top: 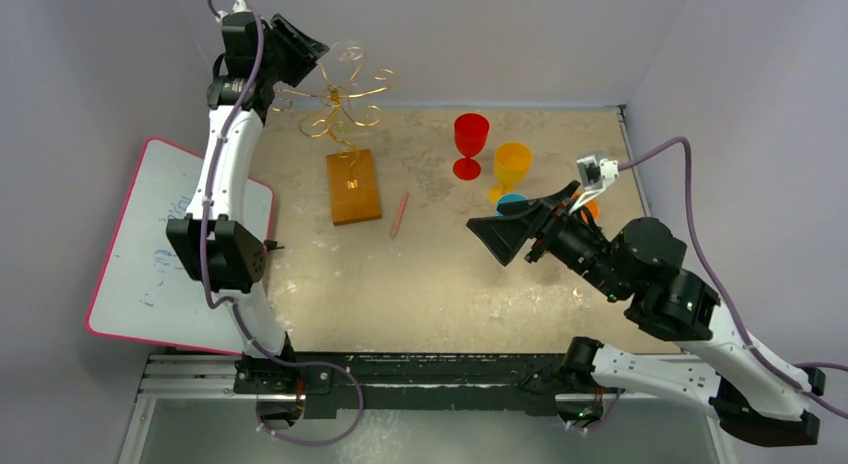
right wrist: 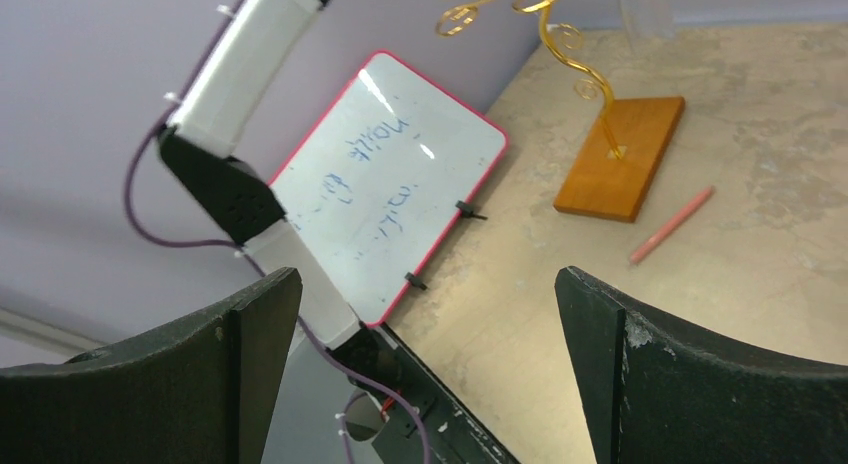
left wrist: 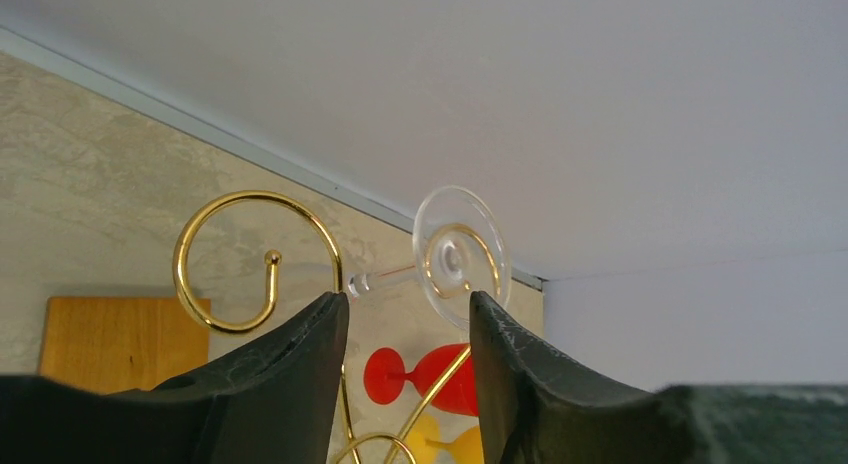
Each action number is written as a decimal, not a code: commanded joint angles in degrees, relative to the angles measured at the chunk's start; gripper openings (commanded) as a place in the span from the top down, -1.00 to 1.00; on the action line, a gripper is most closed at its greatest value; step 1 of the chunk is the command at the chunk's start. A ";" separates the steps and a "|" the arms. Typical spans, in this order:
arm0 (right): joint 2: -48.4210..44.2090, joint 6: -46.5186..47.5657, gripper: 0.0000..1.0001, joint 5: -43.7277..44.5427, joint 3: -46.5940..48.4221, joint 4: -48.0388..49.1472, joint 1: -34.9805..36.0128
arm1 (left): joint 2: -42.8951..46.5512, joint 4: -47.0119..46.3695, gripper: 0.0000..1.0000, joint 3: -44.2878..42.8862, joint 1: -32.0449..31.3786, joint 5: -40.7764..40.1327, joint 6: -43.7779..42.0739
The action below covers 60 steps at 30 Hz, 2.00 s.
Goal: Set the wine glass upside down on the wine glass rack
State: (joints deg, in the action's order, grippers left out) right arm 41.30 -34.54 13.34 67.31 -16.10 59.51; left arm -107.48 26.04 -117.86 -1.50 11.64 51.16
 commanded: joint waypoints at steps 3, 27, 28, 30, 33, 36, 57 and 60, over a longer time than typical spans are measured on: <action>3.72 -3.49 -1.00 7.96 3.80 -5.49 0.02 | 6.97 1.49 -0.21 -3.72 0.44 -3.41 -6.11; 26.38 7.11 -0.88 24.64 14.29 -26.98 -5.88 | 43.07 14.62 -0.47 34.31 0.44 0.22 -21.39; 27.44 7.77 -0.86 23.59 14.73 -27.49 -7.87 | 44.27 15.58 -0.47 35.18 0.44 0.28 -22.06; 28.65 10.04 -0.82 21.39 14.49 -26.95 -11.15 | 46.83 17.14 -0.47 36.23 0.04 -0.02 -22.53; 29.64 11.68 -0.68 18.34 13.96 -25.79 -14.24 | 50.07 17.75 -0.48 37.40 -1.47 -0.31 -22.34; 30.42 12.04 -0.43 17.55 13.10 -25.00 -16.15 | 52.35 17.88 -0.48 38.92 -3.32 0.84 -22.33; 37.05 13.19 0.33 10.81 5.62 -19.43 -23.68 | 58.80 4.62 -0.50 53.98 -9.05 17.27 -20.15; 37.19 13.54 0.34 10.54 4.50 -18.40 -23.85 | 58.85 4.59 -0.50 54.31 -9.05 17.25 -20.28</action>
State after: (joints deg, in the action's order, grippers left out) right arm 78.83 -22.33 24.77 72.60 -37.39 35.92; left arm -49.39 34.28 -64.01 -10.28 27.14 30.63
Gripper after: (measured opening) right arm 0.337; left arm 0.749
